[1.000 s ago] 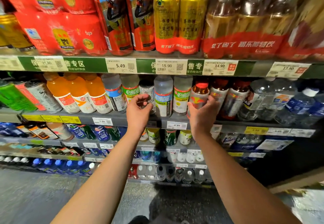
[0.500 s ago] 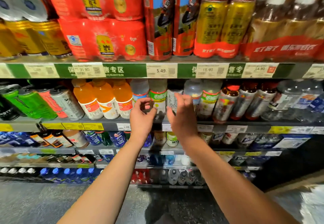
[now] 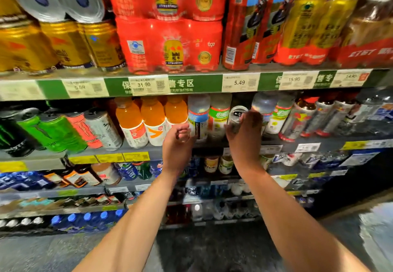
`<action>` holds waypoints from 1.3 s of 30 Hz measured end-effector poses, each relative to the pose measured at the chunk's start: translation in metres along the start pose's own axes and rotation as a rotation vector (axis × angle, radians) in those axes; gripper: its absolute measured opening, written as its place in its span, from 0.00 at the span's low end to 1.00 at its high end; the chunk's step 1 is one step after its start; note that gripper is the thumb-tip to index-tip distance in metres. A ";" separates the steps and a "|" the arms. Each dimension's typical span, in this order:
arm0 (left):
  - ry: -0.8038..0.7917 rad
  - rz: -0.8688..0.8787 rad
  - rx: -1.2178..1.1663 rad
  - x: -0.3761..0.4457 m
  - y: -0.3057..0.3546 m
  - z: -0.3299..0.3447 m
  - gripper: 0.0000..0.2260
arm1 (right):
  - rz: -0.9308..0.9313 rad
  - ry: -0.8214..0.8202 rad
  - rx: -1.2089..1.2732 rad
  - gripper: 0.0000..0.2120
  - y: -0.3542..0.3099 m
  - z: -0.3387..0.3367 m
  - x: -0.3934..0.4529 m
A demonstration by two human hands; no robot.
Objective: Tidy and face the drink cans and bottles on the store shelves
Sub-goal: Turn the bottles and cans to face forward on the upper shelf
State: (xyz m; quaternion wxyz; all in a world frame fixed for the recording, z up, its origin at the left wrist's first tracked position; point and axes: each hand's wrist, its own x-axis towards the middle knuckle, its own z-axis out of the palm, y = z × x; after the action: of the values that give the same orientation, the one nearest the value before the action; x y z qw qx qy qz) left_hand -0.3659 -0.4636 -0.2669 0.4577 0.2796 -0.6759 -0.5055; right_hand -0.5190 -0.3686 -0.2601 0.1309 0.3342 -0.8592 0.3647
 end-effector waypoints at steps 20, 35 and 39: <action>0.098 -0.132 0.198 0.003 0.005 0.108 0.28 | 0.245 0.258 0.730 0.33 0.054 -0.071 -0.020; 0.257 -0.069 0.361 0.008 -0.006 0.143 0.33 | 0.320 0.311 0.740 0.28 0.092 -0.101 -0.036; 0.253 -0.101 0.348 0.013 -0.004 0.153 0.35 | 0.339 0.341 0.740 0.27 0.093 -0.105 -0.043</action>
State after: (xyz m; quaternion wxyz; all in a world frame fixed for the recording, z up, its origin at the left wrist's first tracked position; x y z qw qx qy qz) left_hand -0.5092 -0.4106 -0.2771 0.4579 0.4492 -0.6750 -0.3646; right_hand -0.5516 -0.2260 -0.2571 0.0805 0.1480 -0.6795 0.7140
